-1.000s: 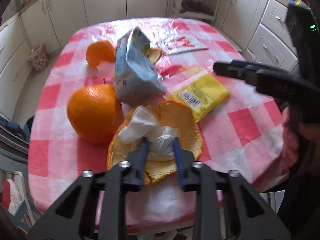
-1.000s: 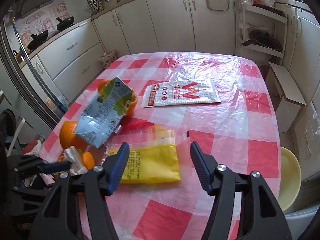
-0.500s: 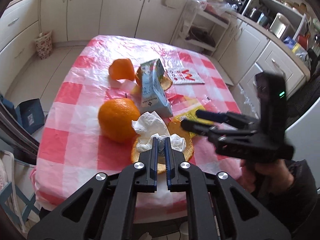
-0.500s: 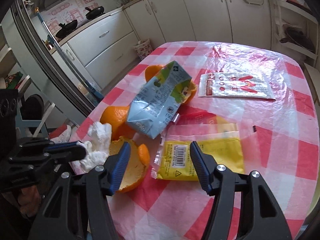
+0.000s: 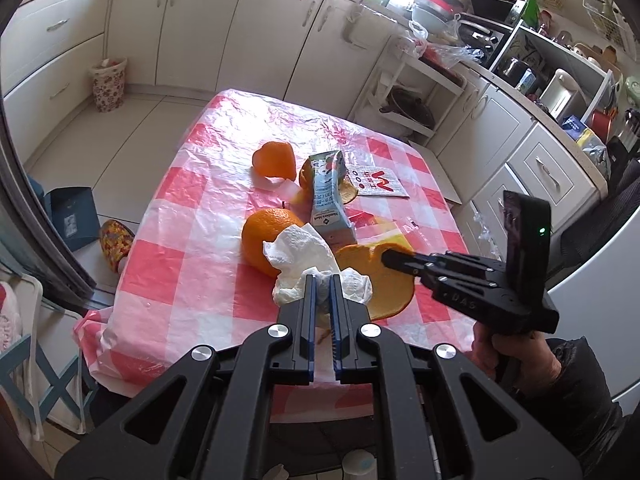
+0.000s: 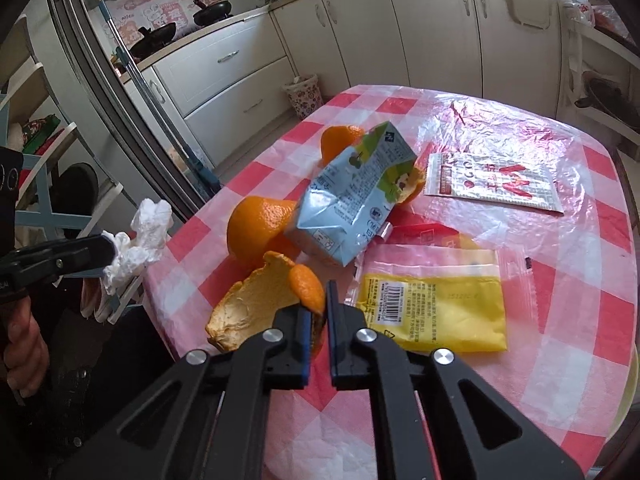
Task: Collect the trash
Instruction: 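Lift the peel and tissue with the left tool toward the yellow bucket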
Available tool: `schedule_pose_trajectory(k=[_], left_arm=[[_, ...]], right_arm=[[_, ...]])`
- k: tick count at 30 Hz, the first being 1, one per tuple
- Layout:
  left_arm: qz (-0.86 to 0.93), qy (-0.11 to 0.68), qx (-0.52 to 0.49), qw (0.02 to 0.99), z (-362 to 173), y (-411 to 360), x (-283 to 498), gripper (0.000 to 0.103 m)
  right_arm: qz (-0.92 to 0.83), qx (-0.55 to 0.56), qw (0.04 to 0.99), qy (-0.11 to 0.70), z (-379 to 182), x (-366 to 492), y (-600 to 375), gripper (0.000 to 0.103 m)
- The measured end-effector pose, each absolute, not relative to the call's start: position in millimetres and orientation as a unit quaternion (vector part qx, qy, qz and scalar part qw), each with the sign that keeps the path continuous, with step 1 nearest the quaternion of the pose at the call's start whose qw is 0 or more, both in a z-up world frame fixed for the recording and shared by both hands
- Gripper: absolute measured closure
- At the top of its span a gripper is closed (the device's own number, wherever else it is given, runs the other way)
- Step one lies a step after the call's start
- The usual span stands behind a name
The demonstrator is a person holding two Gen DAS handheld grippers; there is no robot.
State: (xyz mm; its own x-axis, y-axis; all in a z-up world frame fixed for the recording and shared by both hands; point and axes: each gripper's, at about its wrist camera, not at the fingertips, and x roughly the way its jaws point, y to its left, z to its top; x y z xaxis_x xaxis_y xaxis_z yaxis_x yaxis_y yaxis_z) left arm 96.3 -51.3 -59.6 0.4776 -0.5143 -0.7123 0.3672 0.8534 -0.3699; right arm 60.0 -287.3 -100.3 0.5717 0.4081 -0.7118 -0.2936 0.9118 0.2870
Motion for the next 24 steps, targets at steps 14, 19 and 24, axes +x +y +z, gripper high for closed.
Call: schedule_pose_trajectory(k=[14,19,24], left_arm=[[-0.308,0.406,-0.057,0.859,-26,-98,69,0.097],[-0.33,0.395,-0.051,0.856,-15,-116,62,0.097],[-0.346,0.389,-0.045,0.853,-5,-132,55,0.097]], right_arm=[[0.125,0.123,0.919,0.352,-62,29,-356,0.096],[0.072,0.157,0.926,0.335,-60,17,-393,0.096],[0.018,0.195,0.927,0.319,-59,7,-427,0.096]])
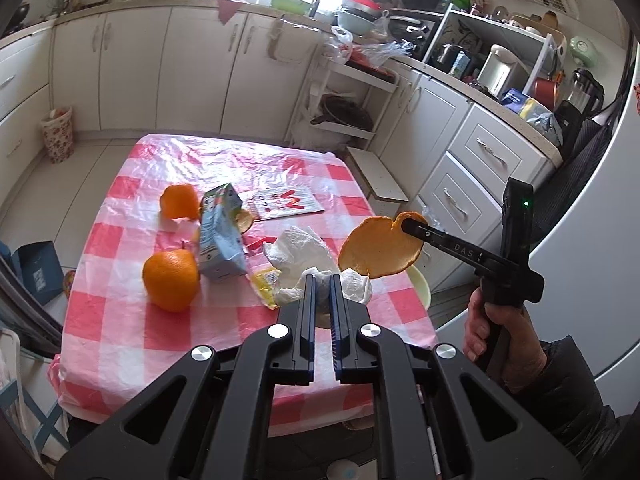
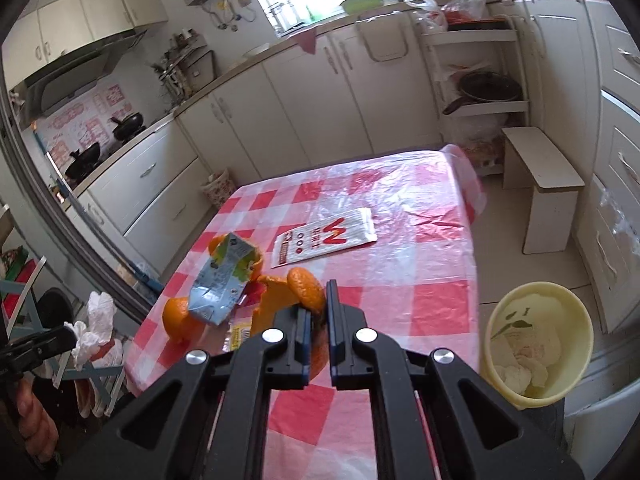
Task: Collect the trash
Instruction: 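Lift the peel and tissue with the left tool toward the yellow bucket, then open the left tool over the yellow bucket to drop the peel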
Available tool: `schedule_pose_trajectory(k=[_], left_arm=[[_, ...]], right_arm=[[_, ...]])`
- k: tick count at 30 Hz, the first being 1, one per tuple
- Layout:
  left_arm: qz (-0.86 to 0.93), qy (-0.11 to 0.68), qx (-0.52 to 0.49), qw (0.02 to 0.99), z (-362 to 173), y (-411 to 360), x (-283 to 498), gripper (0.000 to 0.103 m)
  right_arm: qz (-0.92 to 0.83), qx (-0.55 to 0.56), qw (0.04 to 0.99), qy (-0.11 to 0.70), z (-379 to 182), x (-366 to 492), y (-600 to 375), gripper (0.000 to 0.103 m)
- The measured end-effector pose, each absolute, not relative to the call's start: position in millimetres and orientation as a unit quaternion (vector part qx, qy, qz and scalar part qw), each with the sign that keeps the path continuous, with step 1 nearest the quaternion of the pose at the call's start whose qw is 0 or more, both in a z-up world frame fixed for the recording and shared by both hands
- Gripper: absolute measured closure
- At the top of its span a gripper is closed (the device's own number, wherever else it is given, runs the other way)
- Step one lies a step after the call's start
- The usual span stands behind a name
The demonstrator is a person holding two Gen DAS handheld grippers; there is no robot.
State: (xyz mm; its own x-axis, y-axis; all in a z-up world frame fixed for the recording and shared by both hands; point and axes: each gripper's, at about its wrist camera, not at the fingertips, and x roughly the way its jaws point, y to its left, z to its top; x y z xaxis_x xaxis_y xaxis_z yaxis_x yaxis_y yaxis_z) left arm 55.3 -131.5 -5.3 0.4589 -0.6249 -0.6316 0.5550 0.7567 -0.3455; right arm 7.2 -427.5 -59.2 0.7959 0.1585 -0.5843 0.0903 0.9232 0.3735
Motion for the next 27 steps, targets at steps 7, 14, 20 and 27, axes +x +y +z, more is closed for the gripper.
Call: schedule_pose_trajectory(k=[7,14,20,27], left_arm=[[-0.362,0.382,-0.039,0.85,3,-149,50,0.097],[-0.379,0.386,-0.033,0.84,1,-169,50,0.097],[-0.404,0.399,-0.032,0.823,-8,-200,60,0.097],[-0.434,0.418,-0.019,0.798,-27,-262,71,0.097]], right_arm=[[-0.046,0.23,0.925,0.298,-59,-5,-457,0.096],[-0.111,0.241,0.916,0.302,-58,-19,-489,0.096],[-0.164,0.2,0.9,0.349,-59,-15,-522,0.096],[-0.226,0.152,0.858,0.435,-94,-4,-582,0.096]])
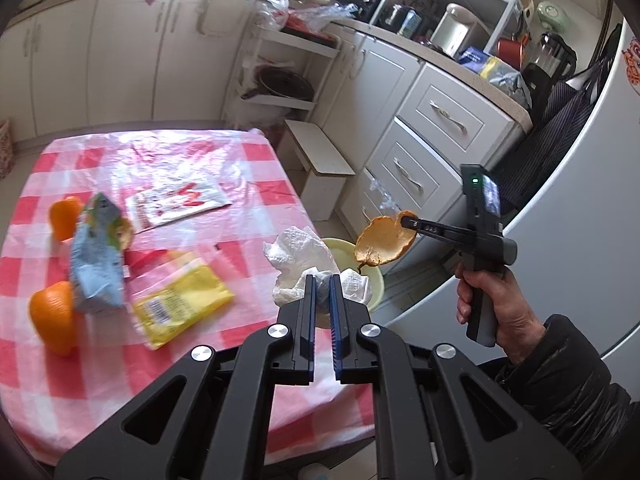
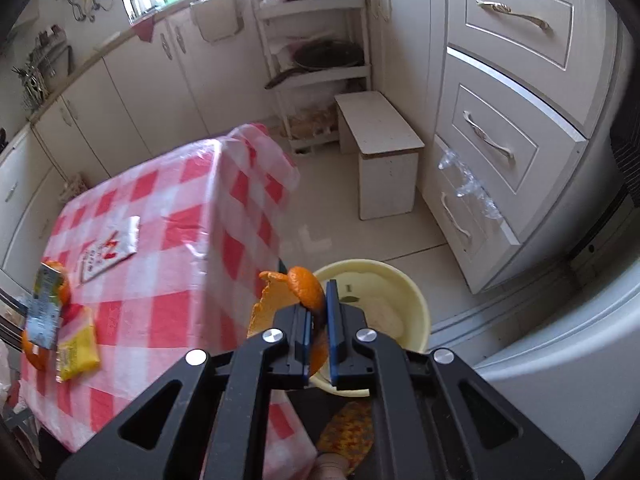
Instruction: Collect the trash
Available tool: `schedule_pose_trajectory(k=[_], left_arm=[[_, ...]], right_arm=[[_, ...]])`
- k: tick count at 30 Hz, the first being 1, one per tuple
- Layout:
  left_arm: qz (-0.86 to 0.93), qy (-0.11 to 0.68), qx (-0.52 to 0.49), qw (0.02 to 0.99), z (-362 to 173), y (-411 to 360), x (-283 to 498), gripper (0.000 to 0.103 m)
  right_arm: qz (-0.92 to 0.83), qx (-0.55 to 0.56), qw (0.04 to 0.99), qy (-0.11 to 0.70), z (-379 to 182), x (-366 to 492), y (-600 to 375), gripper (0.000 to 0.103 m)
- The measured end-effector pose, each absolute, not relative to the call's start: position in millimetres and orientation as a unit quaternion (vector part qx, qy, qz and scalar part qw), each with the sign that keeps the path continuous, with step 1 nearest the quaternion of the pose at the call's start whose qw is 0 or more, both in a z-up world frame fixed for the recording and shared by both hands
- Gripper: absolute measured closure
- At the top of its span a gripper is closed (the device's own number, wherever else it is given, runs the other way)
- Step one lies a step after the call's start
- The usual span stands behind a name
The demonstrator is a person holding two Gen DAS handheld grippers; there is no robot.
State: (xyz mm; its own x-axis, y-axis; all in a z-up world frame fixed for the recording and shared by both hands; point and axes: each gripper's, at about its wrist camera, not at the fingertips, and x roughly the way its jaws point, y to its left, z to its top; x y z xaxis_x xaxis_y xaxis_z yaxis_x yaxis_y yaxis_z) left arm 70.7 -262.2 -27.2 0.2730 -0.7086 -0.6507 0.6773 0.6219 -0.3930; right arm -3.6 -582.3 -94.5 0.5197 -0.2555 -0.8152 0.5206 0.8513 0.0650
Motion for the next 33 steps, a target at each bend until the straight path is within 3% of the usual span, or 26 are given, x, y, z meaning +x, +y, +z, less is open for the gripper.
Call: schedule_pose_trajectory(k=[5,7,8,15,19,21,26,30,33], left_arm=[[-0.456,0.438,-0.007,0.775,-47,-319,79,0.097],[-0.462,0.445,-0.001,0.767,-54,-342,82,0.097],[-0.465,0.449,0.004,0.762,-60,-357,84,0.097],[-0.484,0.488,0.035,0.726,-116,-461,93,0.097],[-0.473,0.523,0.058,0.706,-158,-523,106,0.096],[-0.459,0.554,0.062,0.692,-180,-546,116,0.09],[-0.452,0.547,0.038,0.703,-168,-537,120,0.057],[-0.448,0.504,0.026,0.738,-125,-479,108,0.049],[-0.42,0.474,0.005,0.774,-94,-411,96,0.029]], right_arm=[[-0.236,0.184,0.829,0.473,-132,1,-624,0.093],[-0.225,0.214,0.815,0.488,-147,7,-639,0.085],[-0.228,0.23,0.811,0.487,-148,8,-646,0.074],[-0.233,0.278,0.871,0.33,-60,-16,-656,0.046],[-0.234,0.275,0.895,0.263,-30,-32,-650,0.038],[-0.231,0.277,0.895,0.263,-29,-31,-649,0.038],[-0.231,0.276,0.895,0.262,-26,-29,-648,0.038],[-0.235,0.269,0.903,0.239,-19,-19,-638,0.037],[-0.227,0.251,0.91,0.237,-15,-11,-621,0.033]])
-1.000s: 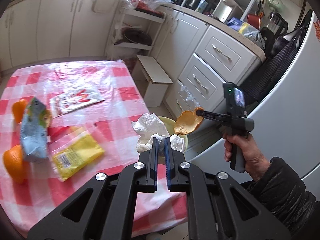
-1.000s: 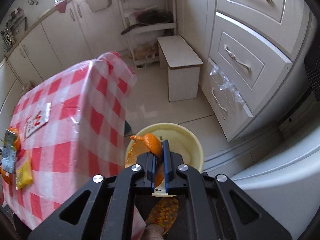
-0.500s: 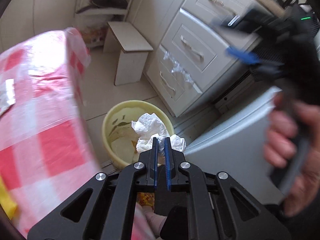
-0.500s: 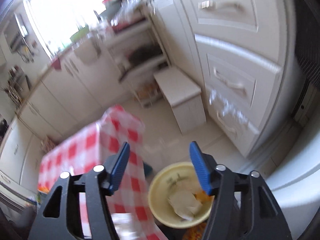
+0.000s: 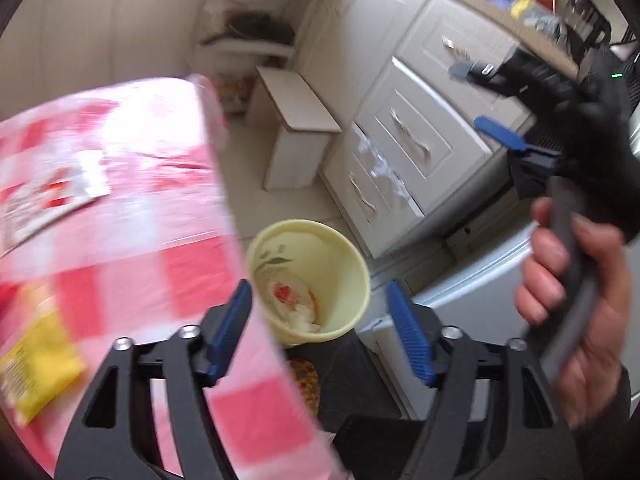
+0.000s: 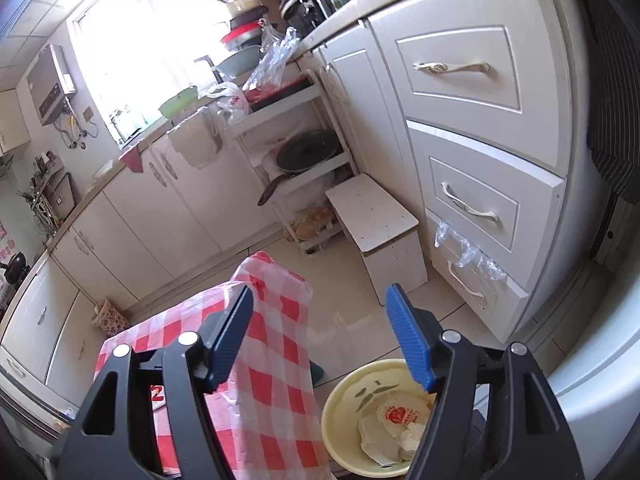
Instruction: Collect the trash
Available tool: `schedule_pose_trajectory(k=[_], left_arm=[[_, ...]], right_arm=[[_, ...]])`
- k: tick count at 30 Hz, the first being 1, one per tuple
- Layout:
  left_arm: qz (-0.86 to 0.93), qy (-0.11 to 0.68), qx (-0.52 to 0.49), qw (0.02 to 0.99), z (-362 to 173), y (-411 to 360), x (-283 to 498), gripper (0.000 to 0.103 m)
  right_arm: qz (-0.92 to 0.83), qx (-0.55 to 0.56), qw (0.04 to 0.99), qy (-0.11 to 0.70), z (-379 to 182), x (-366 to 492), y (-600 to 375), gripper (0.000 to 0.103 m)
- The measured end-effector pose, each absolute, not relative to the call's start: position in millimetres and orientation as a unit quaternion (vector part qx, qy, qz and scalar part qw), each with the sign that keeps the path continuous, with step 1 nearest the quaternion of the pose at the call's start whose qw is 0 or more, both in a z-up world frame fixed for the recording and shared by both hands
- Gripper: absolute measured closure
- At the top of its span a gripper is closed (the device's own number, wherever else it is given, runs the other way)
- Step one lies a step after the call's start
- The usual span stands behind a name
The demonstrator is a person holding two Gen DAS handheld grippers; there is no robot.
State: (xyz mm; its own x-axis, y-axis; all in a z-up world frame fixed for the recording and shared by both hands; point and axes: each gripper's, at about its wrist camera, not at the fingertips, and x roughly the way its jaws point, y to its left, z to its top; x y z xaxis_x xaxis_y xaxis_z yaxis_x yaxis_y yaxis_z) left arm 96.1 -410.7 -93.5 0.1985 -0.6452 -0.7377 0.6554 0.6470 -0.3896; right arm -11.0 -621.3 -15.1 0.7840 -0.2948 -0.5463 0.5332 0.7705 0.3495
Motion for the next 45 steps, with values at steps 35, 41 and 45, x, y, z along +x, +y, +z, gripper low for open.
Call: schedule_pose_trajectory(k=[35,41,45], left_arm=[[-0.248,0.461,-0.089,0.848,-70,-111,22,0.014],[-0.247,0.463,-0.088,0.847,-70,-113,22,0.014],[-0.246,0.465,-0.089,0.846,-72,-113,23,0.014]], right_arm=[[-0.11,0.139,0.94,0.292,-61,3,-409,0.019],[-0.107,0.134,0.941,0.293,-61,3,-407,0.019],[-0.105,0.133,0.94,0.296,-62,5,-406,0.019]])
